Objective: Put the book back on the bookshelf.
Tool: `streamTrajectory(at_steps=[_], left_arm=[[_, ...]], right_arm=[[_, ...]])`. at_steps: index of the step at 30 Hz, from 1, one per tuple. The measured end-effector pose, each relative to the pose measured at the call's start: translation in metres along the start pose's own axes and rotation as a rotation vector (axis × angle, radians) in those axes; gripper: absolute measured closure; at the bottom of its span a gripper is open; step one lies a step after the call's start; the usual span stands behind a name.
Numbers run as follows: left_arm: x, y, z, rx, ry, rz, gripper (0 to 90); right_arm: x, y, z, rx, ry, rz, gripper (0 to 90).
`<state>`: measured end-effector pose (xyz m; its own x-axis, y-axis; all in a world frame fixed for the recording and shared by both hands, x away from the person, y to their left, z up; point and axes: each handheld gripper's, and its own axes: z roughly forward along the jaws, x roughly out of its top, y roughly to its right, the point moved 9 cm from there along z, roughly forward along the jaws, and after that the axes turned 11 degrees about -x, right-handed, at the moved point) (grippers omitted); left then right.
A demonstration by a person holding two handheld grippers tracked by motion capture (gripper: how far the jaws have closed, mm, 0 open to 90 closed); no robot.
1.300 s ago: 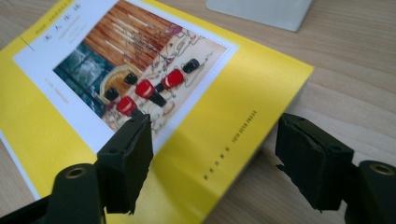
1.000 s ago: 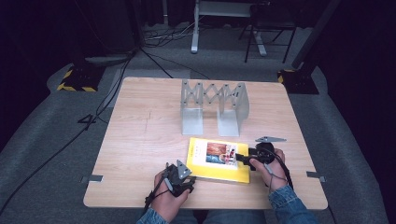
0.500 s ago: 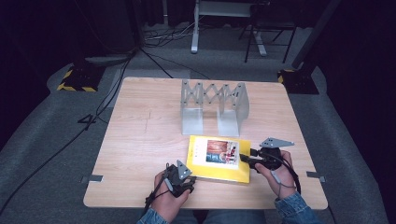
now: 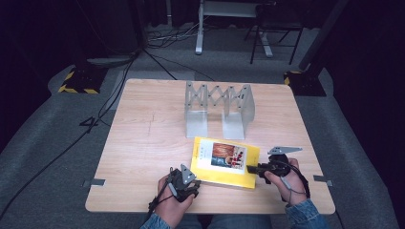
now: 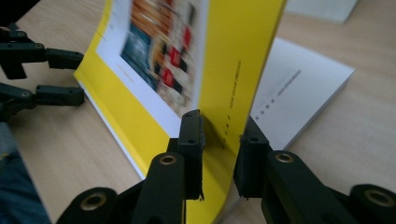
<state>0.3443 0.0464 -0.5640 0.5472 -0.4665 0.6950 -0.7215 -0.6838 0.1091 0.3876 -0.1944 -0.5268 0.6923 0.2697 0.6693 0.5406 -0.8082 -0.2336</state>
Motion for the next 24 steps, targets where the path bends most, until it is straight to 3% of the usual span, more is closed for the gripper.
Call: streamTrajectory(at_steps=[2, 4, 6, 7, 9, 11, 13, 15, 19, 21, 22, 24], left_arm=[[0.001, 0.000, 0.001, -0.001, 0.002, -0.003, 46.6], [0.001, 0.001, 0.001, -0.003, -0.002, -0.009, 46.3], [0.001, 0.000, 0.001, -0.001, -0.001, -0.003, 46.3], [0.001, 0.000, 0.001, -0.002, 0.001, -0.006, 46.1], [0.001, 0.000, 0.001, -0.003, 0.007, -0.006, 44.2], [-0.001, 0.000, 0.001, 0.001, 0.003, -0.013, 34.5], [-0.002, 0.000, -0.001, 0.012, 0.006, -0.022, 31.7], [-0.002, -0.001, -0.006, 0.011, 0.035, -0.046, 26.4], [-0.001, -0.002, -0.012, 0.001, 0.070, -0.081, 26.4], [0.000, 0.001, -0.013, -0.033, 0.087, -0.118, 26.9], [0.000, 0.001, -0.013, -0.033, 0.087, -0.118, 27.2], [0.004, 0.007, -0.014, -0.098, 0.121, -0.166, 28.0]], right_arm=[[-0.001, -0.002, -0.003, 0.024, 0.019, 0.006, 76.2], [0.007, -0.014, -0.006, 0.043, 0.068, -0.046, 81.9], [0.009, -0.018, -0.005, 0.044, 0.065, -0.067, 83.8], [0.012, -0.020, -0.002, 0.003, 0.049, -0.113, 88.9], [0.013, -0.022, -0.002, 0.000, 0.047, -0.115, 89.4], [0.019, -0.028, -0.011, -0.004, 0.085, -0.138, 89.9], [0.022, -0.031, -0.014, -0.007, 0.100, -0.151, 89.9], [0.032, -0.041, -0.026, -0.023, 0.150, -0.178, 90.0], [0.045, -0.052, -0.036, -0.017, 0.207, -0.193, 90.0], [0.055, -0.062, -0.045, -0.005, 0.252, -0.210, 90.0], [0.055, -0.062, -0.045, -0.005, 0.252, -0.210, 90.0], [0.060, -0.069, -0.050, 0.013, 0.270, -0.208, 90.0]])
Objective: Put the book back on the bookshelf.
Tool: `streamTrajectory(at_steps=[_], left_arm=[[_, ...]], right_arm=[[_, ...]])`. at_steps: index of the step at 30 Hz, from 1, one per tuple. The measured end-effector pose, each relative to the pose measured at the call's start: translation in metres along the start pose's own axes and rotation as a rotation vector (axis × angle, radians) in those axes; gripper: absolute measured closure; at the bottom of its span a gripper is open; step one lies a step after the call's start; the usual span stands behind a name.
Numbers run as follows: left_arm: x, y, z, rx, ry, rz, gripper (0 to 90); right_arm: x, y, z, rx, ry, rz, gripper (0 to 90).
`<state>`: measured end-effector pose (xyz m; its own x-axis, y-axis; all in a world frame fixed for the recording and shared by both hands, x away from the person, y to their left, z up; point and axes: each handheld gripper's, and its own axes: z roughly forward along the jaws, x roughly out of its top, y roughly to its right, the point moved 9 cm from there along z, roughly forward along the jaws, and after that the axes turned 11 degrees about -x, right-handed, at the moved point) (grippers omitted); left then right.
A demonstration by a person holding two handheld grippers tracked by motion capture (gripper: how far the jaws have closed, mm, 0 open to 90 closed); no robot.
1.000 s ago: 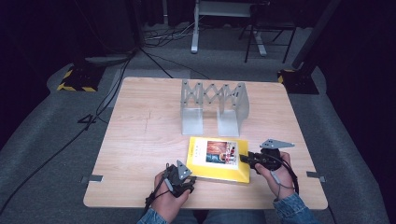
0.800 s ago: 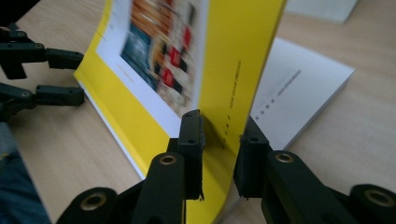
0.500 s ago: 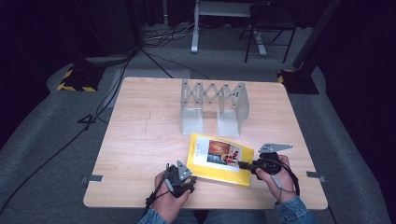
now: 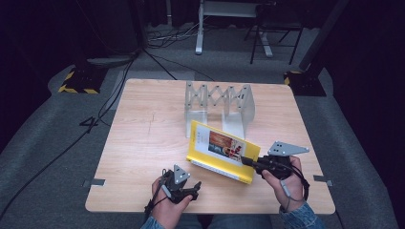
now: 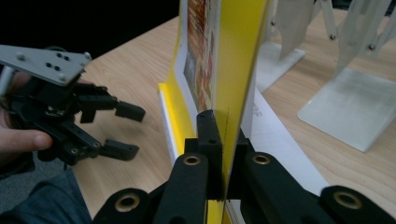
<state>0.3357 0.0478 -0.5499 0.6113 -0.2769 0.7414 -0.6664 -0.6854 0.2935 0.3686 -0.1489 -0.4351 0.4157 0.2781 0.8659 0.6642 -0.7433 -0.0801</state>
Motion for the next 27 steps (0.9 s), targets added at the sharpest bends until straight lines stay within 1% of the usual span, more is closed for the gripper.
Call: streamTrajectory(at_steps=[1, 2, 3, 5, 7, 8, 10, 11, 12, 15, 16, 17, 18, 19, 20, 21, 22, 23, 24, 25, 26, 27], left_arm=[[0.004, 0.005, -0.001, -0.045, 0.025, -0.033, 29.1], [0.004, 0.005, -0.001, -0.045, 0.025, -0.033, 29.3], [0.007, 0.008, -0.002, -0.064, 0.046, -0.054, 29.3], [0.016, 0.011, -0.005, -0.103, 0.095, -0.094, 29.2], [0.022, 0.011, -0.007, -0.114, 0.124, -0.114, 29.2], [0.025, 0.009, -0.008, -0.119, 0.146, -0.139, 29.2], [0.027, 0.006, -0.005, -0.138, 0.156, -0.201, 28.7], [0.027, 0.006, -0.005, -0.138, 0.156, -0.201, 28.6], [0.027, 0.004, -0.002, -0.135, 0.156, -0.213, 28.5], [0.028, 0.004, 0.000, -0.133, 0.154, -0.215, 28.6], [0.030, 0.004, 0.003, -0.141, 0.159, -0.225, 28.5], [0.030, 0.004, 0.003, -0.141, 0.159, -0.225, 28.3], [0.032, 0.005, 0.005, -0.153, 0.169, -0.241, 28.3], [0.033, 0.004, 0.005, -0.154, 0.175, -0.248, 27.1], [0.037, 0.004, 0.005, -0.159, 0.201, -0.259, 26.5], [0.037, 0.004, 0.005, -0.159, 0.201, -0.259, 26.5], [0.038, 0.004, 0.004, -0.163, 0.215, -0.278, 26.5], [0.040, 0.001, 0.005, -0.168, 0.230, -0.314, 25.7], [0.040, 0.001, 0.005, -0.168, 0.230, -0.314, 24.9], [0.040, 0.000, 0.007, -0.168, 0.226, -0.334, 24.2], [0.040, 0.000, 0.007, -0.168, 0.226, -0.334, 23.2], [0.037, -0.001, 0.010, -0.163, 0.212, -0.341, 22.2]], right_arm=[[0.003, -0.003, -0.001, 0.012, 0.005, 0.005, 90.0], [0.003, -0.004, 0.000, 0.020, 0.006, 0.010, 90.0], [0.003, -0.004, 0.000, 0.020, 0.006, 0.010, 90.0], [0.003, -0.007, 0.002, 0.036, 0.003, 0.017, 90.0], [0.000, -0.011, 0.005, 0.047, -0.004, 0.018, 90.0], [-0.001, -0.012, 0.006, 0.053, -0.007, 0.021, 90.0], [-0.002, -0.017, 0.008, 0.065, -0.005, 0.023, 90.0], [-0.002, -0.018, 0.008, 0.064, -0.001, 0.021, 90.0], [-0.001, -0.020, 0.008, 0.063, 0.005, 0.018, 90.0], [0.001, -0.023, 0.007, 0.068, 0.017, 0.013, 90.0], [0.001, -0.023, 0.006, 0.070, 0.018, 0.009, 90.0], [0.001, -0.023, 0.006, 0.070, 0.018, 0.009, 90.0], [0.000, -0.025, 0.006, 0.071, 0.017, 0.008, 90.0], [0.000, -0.026, 0.006, 0.075, 0.016, 0.006, 90.0], [-0.002, -0.028, 0.006, 0.079, 0.016, 0.001, 90.0], [-0.002, -0.028, 0.006, 0.079, 0.016, 0.001, 90.0], [-0.002, -0.029, 0.006, 0.081, 0.014, 0.000, 90.0], [-0.004, -0.030, 0.007, 0.085, 0.009, -0.003, 90.0], [-0.005, -0.031, 0.008, 0.089, 0.009, -0.004, 90.0], [-0.006, -0.033, 0.008, 0.098, 0.006, -0.006, 90.0], [-0.006, -0.033, 0.008, 0.098, 0.006, -0.006, 90.0], [-0.007, -0.035, 0.010, 0.104, 0.005, -0.013, 89.9]])
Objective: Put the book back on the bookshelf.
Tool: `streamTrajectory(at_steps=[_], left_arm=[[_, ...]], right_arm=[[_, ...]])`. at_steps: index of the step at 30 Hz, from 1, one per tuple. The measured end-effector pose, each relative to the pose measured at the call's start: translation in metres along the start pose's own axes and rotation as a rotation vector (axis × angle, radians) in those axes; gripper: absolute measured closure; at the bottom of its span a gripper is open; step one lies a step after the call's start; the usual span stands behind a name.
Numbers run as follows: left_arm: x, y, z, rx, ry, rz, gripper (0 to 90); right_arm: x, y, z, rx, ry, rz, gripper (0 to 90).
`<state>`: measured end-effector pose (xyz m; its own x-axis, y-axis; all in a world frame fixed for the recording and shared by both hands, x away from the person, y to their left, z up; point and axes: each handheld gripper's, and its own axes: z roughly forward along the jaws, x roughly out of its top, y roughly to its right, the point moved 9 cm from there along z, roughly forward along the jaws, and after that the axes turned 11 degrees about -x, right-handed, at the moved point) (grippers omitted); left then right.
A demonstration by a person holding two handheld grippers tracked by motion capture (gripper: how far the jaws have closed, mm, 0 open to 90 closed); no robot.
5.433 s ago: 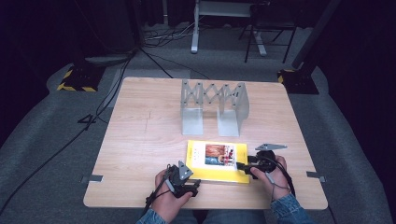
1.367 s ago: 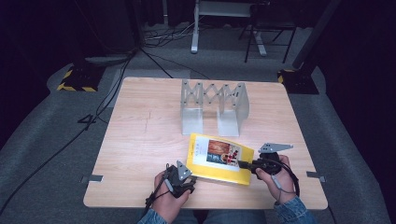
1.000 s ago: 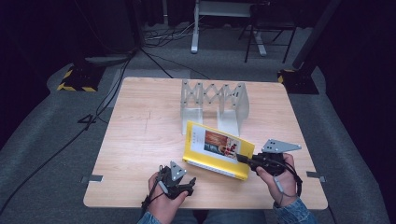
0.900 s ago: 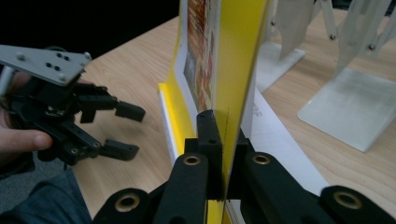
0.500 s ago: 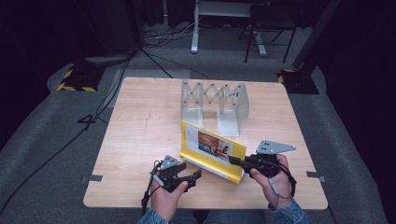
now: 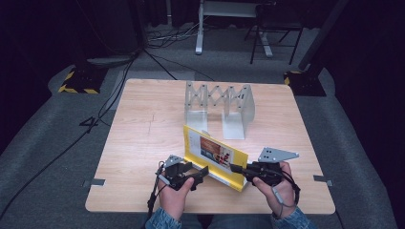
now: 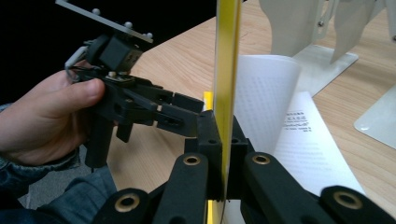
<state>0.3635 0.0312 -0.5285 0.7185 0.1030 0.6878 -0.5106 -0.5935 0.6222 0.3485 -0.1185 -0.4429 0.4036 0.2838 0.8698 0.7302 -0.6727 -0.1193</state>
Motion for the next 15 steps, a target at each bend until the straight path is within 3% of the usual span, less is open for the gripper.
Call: streamTrajectory(at_steps=[3, 6, 7, 11, 15], left_arm=[[-0.004, -0.002, 0.001, 0.009, -0.011, -0.009, 20.7], [-0.010, -0.008, 0.002, 0.019, -0.021, -0.044, 20.3], [-0.010, -0.010, 0.002, 0.002, -0.011, -0.078, 17.4], [-0.005, -0.009, 0.002, -0.013, 0.016, -0.086, 18.4], [-0.002, -0.010, 0.005, -0.027, 0.030, -0.122, 17.2]], right_arm=[[-0.001, -0.001, 0.001, -0.003, -0.001, -0.004, 90.0], [0.002, 0.000, -0.002, -0.008, 0.016, 0.002, 90.0], [0.004, 0.001, -0.005, -0.009, 0.029, 0.003, 90.0], [0.004, -0.001, -0.005, -0.003, 0.025, -0.001, 90.0], [0.001, -0.004, -0.002, 0.014, 0.017, 0.004, 90.0]])
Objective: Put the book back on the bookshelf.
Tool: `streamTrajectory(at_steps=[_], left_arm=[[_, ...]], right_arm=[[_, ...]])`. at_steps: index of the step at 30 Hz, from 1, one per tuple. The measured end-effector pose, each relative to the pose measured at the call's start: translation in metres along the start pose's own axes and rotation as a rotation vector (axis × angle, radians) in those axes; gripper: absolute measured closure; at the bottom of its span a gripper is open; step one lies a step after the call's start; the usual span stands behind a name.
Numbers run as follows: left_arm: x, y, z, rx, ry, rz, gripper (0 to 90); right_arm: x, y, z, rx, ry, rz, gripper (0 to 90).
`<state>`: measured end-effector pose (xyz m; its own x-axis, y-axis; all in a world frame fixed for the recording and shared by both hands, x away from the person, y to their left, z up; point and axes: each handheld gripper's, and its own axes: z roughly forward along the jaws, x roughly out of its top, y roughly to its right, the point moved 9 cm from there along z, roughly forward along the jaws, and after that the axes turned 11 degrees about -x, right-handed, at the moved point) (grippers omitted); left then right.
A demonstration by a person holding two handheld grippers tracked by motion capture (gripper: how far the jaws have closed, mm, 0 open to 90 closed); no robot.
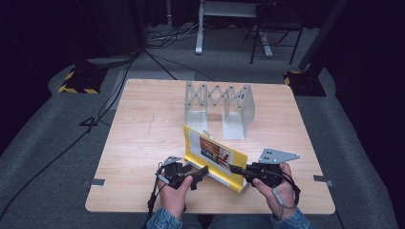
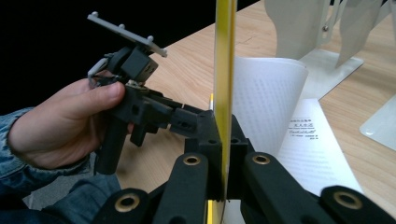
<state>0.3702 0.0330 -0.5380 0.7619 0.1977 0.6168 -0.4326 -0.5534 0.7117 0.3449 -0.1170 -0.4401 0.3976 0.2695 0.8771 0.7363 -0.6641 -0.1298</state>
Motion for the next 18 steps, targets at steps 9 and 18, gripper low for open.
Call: streamTrajectory(at_steps=[9, 18], left_arm=[[0.002, 0.001, 0.005, -0.043, 0.002, -0.009, 25.3], [0.006, 0.004, 0.013, -0.109, 0.031, -0.059, 41.6]], right_arm=[[-0.002, -0.001, 0.000, 0.036, 0.010, 0.020, 89.9], [-0.008, 0.001, 0.000, 0.080, 0.018, 0.067, 89.6]])
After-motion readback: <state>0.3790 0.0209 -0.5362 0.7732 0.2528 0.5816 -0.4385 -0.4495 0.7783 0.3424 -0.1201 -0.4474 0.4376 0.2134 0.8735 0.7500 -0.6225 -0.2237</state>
